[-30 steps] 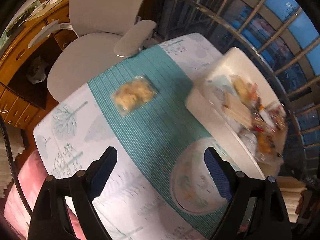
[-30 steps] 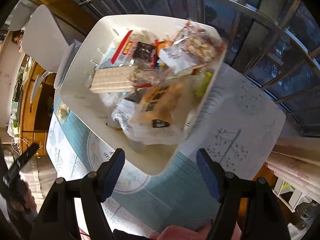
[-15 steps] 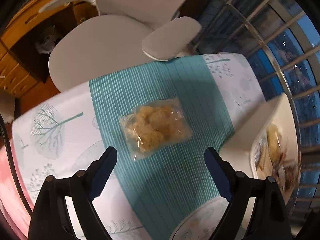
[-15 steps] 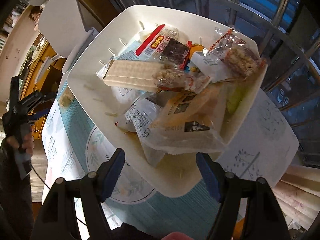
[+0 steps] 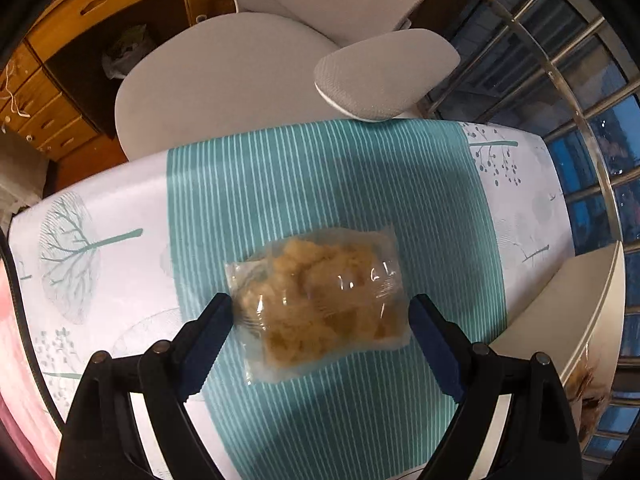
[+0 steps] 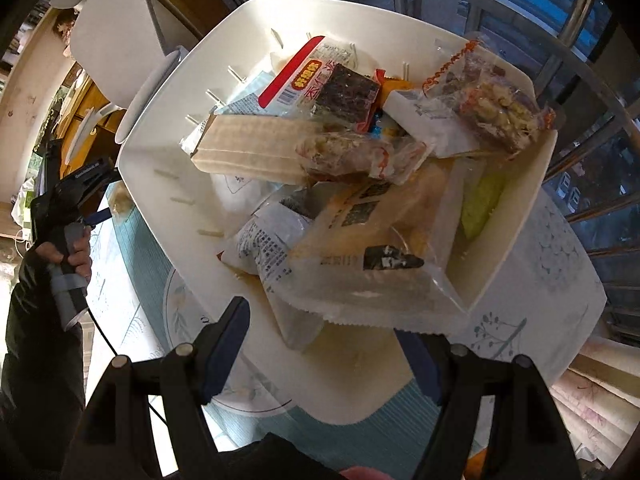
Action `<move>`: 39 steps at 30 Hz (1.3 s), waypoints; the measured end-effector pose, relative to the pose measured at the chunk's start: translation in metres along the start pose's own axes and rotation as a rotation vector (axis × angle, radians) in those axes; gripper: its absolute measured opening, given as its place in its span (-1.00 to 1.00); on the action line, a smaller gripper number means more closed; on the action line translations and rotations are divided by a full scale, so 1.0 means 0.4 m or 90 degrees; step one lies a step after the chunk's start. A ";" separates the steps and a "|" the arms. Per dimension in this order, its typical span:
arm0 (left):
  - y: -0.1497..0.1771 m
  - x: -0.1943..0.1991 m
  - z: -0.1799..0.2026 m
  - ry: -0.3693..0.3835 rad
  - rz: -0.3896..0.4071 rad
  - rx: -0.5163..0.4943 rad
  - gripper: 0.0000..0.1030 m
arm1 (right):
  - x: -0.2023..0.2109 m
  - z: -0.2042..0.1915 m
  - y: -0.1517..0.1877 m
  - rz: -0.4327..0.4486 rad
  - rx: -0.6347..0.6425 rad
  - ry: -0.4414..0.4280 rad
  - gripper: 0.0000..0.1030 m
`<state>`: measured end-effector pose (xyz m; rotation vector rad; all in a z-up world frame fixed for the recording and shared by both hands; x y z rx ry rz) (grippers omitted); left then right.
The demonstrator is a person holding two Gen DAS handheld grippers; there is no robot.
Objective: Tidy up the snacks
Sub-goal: 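Carry the yellow puff bag into the white tray and open the left gripper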
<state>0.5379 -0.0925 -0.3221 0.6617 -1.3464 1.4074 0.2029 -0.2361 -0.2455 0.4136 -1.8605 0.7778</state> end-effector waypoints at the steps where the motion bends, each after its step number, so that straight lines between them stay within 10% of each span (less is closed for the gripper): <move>1: -0.001 -0.007 0.001 -0.005 0.000 0.002 0.72 | -0.001 0.002 -0.002 -0.001 0.001 -0.002 0.44; 23: 0.036 -0.014 0.022 -0.031 0.020 -0.034 0.45 | 0.054 0.004 0.017 0.030 0.008 -0.017 0.44; 39: 0.164 0.218 0.017 0.012 -0.012 -0.041 0.39 | 0.206 -0.031 0.119 0.088 0.022 -0.039 0.44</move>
Point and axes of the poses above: each gripper's, at about its wrist camera, not at the fingertips, and x roughly against the way its jaws point, z to its right, y to its underside, the point moved 3 cm from there along -x, roughly the way its jaws point, and after that the axes turned 13 degrees about z, right-handed, at the moved point
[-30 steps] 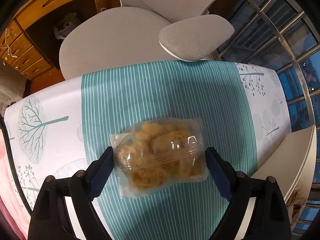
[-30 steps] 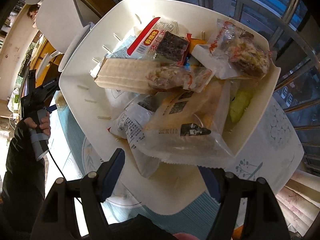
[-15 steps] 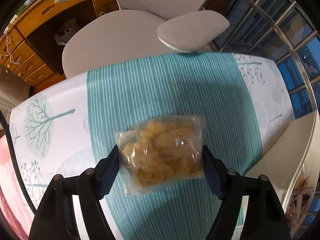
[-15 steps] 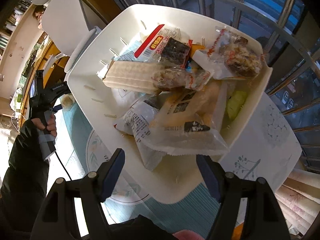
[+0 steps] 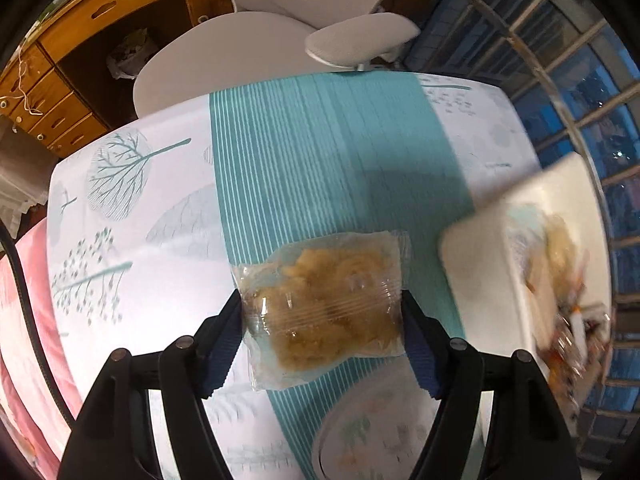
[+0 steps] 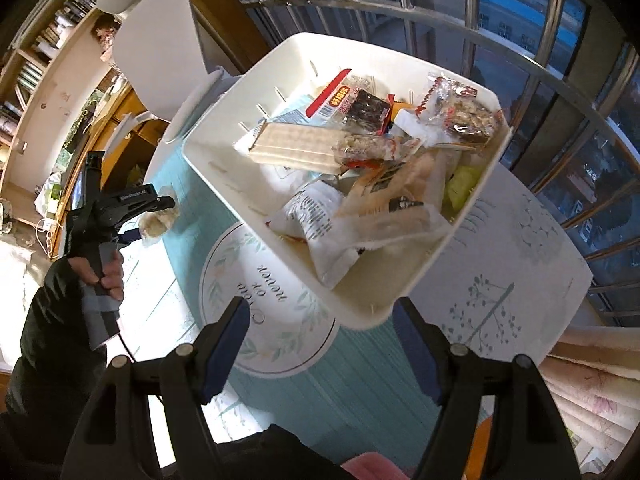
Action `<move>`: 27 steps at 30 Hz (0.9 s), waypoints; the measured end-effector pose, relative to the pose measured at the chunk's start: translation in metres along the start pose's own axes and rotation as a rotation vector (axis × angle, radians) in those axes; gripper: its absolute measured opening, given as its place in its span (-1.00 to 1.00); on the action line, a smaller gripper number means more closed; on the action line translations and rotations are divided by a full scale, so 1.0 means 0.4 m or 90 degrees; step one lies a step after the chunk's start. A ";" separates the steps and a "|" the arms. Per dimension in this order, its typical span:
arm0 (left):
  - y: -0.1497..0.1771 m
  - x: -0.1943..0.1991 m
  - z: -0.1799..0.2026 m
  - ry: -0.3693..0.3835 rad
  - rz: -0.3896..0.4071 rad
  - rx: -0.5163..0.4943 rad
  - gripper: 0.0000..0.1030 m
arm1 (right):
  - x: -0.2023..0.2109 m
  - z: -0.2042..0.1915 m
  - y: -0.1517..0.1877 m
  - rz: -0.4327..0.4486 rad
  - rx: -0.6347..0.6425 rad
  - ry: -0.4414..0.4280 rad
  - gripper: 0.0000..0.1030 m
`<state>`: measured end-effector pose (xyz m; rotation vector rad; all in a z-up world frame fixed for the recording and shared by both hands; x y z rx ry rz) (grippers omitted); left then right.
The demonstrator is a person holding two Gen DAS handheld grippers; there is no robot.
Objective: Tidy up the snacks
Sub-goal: 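Carry the yellow puff bag into the white tray and open the left gripper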
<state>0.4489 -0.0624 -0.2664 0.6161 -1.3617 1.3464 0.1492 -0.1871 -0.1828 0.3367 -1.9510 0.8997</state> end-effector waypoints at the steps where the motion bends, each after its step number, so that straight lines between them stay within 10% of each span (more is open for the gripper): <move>1: 0.006 0.025 0.008 0.013 -0.001 0.001 0.39 | 0.010 0.000 0.003 0.003 -0.001 0.000 0.44; 27: 0.199 0.382 0.375 0.194 0.097 -0.013 0.40 | 0.164 0.155 -0.078 0.058 0.024 -0.074 0.45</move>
Point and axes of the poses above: each gripper's, at about its wrist camera, not at the fingertips, and x roughly against the way its jaws point, z to its right, y to its underside, the point moved 3 cm from there along -x, roughly the way its jaws point, and after that the axes turned 13 degrees about z, right-handed, at the moved point
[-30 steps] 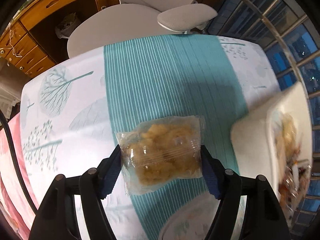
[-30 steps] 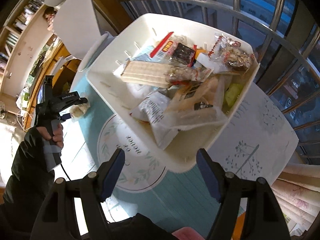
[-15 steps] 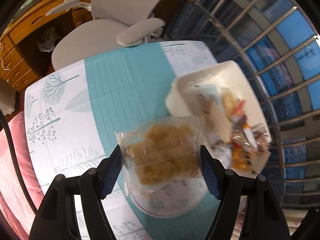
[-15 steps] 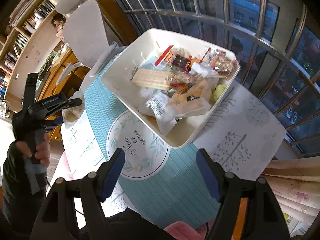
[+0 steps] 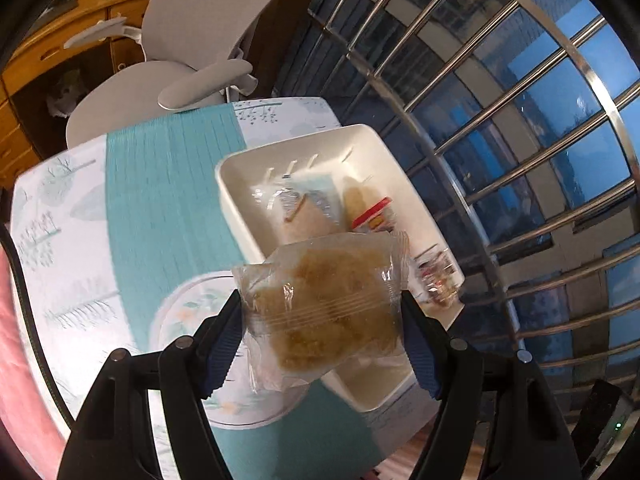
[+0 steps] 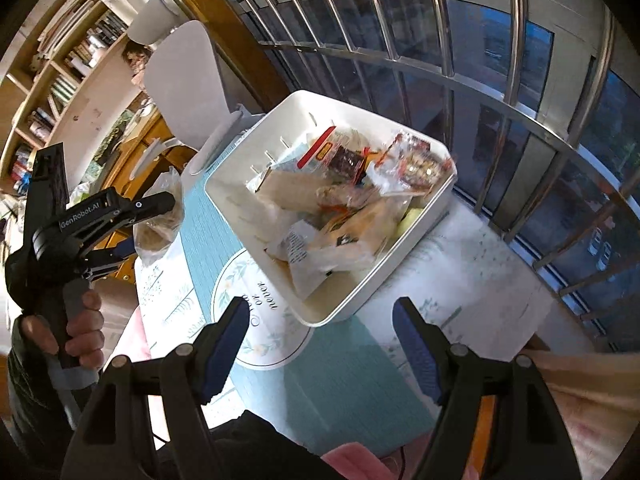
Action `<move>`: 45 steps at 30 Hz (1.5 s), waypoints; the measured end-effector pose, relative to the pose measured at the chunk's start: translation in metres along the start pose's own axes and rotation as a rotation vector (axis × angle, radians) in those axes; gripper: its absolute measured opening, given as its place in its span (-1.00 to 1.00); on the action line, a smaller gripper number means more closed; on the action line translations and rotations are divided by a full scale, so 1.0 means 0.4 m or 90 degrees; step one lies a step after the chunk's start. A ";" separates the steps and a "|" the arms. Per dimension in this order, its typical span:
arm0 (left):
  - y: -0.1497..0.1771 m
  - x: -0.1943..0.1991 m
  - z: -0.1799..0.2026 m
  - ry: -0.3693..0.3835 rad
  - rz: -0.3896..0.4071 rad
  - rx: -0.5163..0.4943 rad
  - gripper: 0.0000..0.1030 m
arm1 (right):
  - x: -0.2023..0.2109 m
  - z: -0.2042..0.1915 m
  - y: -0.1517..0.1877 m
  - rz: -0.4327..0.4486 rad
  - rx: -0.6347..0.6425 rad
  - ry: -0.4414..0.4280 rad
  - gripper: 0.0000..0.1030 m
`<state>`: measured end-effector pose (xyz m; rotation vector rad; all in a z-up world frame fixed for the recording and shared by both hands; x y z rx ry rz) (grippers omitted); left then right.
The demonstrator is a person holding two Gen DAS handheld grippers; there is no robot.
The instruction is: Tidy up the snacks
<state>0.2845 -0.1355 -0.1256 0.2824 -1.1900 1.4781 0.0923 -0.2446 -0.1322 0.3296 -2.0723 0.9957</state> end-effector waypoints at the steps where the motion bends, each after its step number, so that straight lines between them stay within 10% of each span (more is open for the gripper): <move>1: 0.009 -0.005 0.016 0.004 0.004 0.012 0.40 | 0.001 0.019 -0.009 -0.005 0.004 -0.009 0.45; 20: 0.128 -0.016 0.149 -0.123 0.032 0.106 0.81 | -0.042 0.176 -0.139 -0.093 0.112 -0.117 0.71; 45: 0.430 0.459 0.103 -0.286 0.129 0.085 0.92 | 0.181 -0.054 0.007 -0.098 0.275 -0.163 0.79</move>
Point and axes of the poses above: each gripper's, at about its wrist camera, not at the fingertips, and x roughly against the way its jaws point, z to its right, y to its underside, the point moved 3 cm from there along -x, roughly the way its jaws point, and after that the axes turned 13 degrees about z, right-handed, at the moved point
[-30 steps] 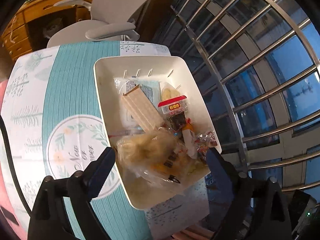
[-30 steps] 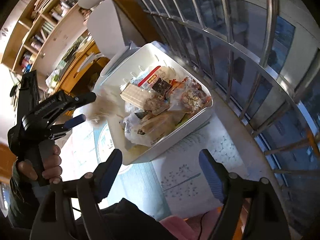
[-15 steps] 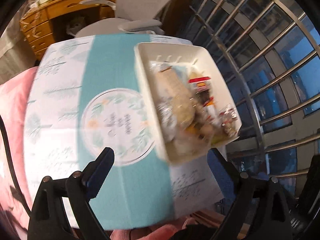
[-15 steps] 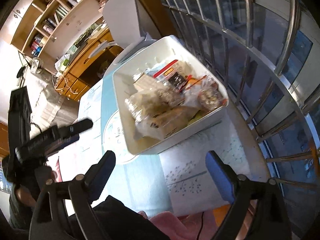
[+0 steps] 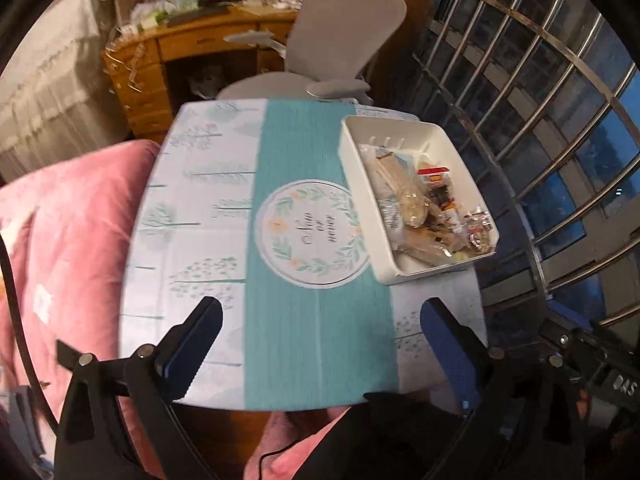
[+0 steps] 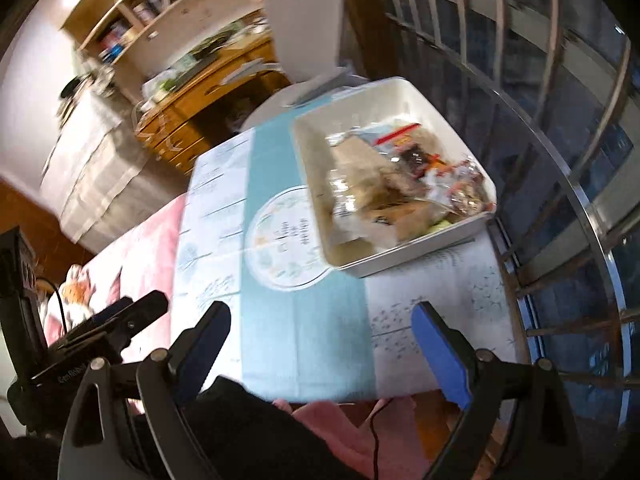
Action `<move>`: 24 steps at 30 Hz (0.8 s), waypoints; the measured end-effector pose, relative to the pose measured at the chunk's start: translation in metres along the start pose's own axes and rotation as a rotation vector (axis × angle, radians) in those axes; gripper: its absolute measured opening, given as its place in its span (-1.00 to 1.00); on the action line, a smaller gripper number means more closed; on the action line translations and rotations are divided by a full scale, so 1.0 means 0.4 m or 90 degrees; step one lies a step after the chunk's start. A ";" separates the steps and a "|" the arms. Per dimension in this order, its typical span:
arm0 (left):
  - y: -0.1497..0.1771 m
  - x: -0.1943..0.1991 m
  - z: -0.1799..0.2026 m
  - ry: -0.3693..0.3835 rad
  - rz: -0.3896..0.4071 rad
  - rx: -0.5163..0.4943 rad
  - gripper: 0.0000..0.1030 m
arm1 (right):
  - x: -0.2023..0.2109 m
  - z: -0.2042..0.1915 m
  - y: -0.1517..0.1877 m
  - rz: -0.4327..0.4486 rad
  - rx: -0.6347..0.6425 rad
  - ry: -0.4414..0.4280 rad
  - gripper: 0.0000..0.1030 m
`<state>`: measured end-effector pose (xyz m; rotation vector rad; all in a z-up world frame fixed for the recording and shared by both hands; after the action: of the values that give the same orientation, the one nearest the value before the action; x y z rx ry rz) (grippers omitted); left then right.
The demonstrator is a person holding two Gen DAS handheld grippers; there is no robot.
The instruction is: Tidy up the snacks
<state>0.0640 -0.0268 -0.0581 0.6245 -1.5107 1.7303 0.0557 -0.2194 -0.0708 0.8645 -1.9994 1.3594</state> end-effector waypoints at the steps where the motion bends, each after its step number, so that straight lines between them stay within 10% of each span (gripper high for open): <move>1: 0.007 0.019 0.001 -0.002 0.008 0.001 0.93 | 0.013 -0.014 0.006 0.003 0.014 -0.001 0.79; 24: 0.064 0.076 0.031 -0.091 0.057 -0.001 0.99 | 0.069 -0.064 0.077 0.052 0.138 0.017 0.82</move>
<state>0.0241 -0.0333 -0.0484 0.7027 -1.6614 1.7831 0.0170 -0.1921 -0.0597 0.8624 -1.9101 1.6480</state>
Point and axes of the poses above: each gripper's, at about its wrist camera, not at the fingertips, and x roughly against the way its jaws point, z to its right, y to its underside, the point moved 3 cm from there along -x, roughly the way its jaws point, and after that the axes turned 13 degrees about z, right-handed, at the moved point
